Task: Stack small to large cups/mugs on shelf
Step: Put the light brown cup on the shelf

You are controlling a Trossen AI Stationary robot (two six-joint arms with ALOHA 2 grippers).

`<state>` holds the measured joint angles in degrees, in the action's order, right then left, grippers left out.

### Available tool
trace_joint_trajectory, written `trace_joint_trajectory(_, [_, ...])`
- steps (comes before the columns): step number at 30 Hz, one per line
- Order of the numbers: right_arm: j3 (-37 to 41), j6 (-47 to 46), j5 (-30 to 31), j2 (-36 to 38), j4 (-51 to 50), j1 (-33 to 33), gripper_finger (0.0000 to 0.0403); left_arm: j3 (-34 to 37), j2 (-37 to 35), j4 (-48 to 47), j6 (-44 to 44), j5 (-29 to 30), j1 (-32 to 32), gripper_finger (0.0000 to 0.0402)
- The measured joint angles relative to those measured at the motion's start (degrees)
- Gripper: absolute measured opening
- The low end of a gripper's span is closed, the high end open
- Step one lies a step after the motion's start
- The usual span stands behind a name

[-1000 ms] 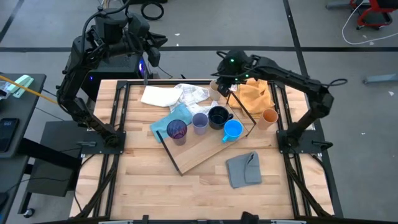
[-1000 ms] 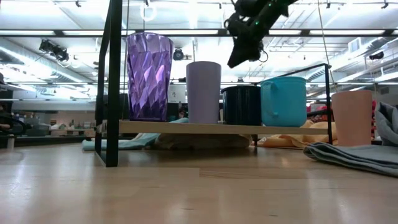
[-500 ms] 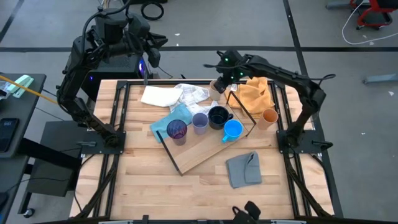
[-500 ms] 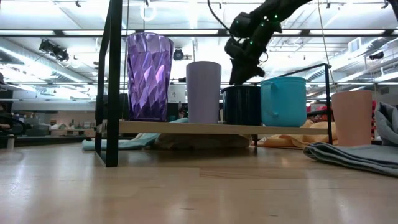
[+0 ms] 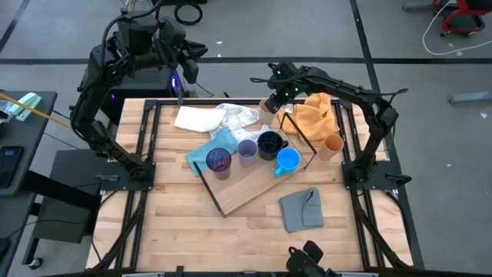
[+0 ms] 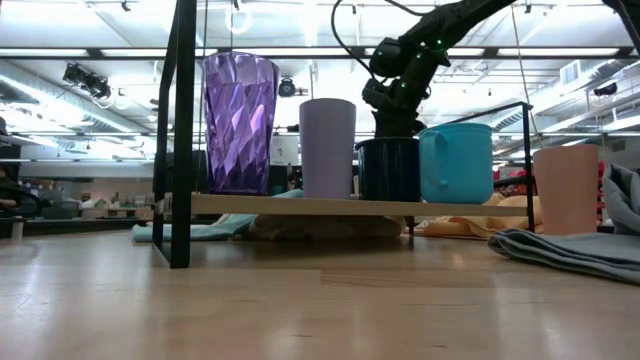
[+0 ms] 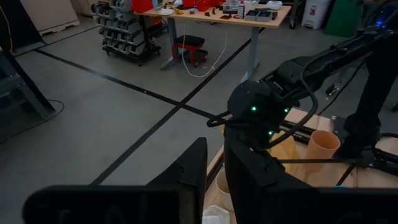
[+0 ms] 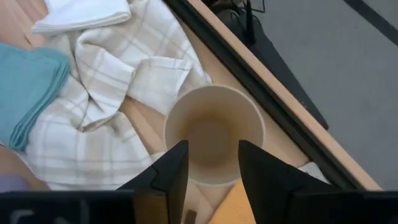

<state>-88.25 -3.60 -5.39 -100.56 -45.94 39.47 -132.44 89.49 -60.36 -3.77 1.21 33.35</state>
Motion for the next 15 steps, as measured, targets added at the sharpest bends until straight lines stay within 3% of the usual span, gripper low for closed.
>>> trace_joint_trajectory(8, [-0.6,-4.2,-1.3,-0.1,-0.3,3.9,0.0162,0.0,0.0,-0.2,0.0,0.0,-0.2,0.0061])
trace_joint_trajectory(15, [-10.6,-4.2,-3.1,-1.9,-8.2,4.5,0.0158,0.0,0.0,-0.6,-0.3,0.0,-0.2,0.0068])
